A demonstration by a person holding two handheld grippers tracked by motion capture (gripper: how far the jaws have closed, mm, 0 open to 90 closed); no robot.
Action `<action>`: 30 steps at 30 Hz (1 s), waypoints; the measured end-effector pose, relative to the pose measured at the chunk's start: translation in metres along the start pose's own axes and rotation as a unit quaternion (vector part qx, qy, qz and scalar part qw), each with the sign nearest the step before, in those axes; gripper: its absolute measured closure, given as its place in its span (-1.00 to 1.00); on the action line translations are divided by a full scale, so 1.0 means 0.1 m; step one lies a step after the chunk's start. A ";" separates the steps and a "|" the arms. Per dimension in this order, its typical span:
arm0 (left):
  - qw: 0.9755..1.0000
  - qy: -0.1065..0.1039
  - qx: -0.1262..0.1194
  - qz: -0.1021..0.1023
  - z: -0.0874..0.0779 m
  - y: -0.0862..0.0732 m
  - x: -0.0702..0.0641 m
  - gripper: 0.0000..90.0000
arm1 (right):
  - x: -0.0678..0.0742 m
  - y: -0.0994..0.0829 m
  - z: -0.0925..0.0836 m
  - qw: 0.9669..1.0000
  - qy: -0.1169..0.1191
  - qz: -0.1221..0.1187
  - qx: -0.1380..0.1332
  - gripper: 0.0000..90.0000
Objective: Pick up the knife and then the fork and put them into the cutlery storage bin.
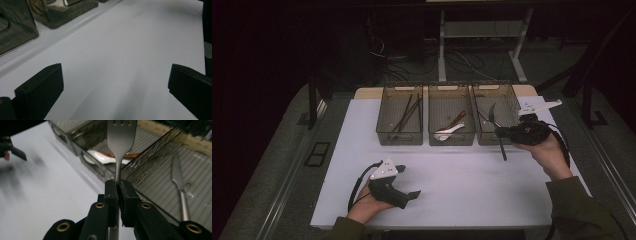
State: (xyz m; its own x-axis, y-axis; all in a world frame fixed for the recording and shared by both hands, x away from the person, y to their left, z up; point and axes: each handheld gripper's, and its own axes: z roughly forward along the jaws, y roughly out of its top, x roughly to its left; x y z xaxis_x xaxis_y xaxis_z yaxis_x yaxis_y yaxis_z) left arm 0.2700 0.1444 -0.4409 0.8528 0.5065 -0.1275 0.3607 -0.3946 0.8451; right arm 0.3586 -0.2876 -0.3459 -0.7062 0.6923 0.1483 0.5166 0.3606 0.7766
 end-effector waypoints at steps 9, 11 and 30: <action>1.000 -0.001 0.001 0.000 0.01 0.00 0.00 -1.00 | -0.15 -0.02 -0.13 0.999 -0.009 0.015 -0.042 0.88; 1.000 -0.001 0.001 0.000 0.01 0.00 0.01 -1.00 | -0.18 -0.02 -0.16 0.999 -0.010 0.016 -0.050 0.88; 1.000 -0.001 0.001 0.001 0.01 0.00 0.01 -1.00 | -0.48 0.05 -0.34 0.991 -0.055 0.042 -0.113 0.88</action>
State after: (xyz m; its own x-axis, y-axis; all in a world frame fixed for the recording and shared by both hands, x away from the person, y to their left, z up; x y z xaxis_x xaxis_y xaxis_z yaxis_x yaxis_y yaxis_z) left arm 0.2709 0.1442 -0.4414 0.8544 0.5037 -0.1277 0.3600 -0.3967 0.8444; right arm 0.3784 -0.3401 -0.3277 -0.6019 0.7824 0.1600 0.4407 0.1583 0.8836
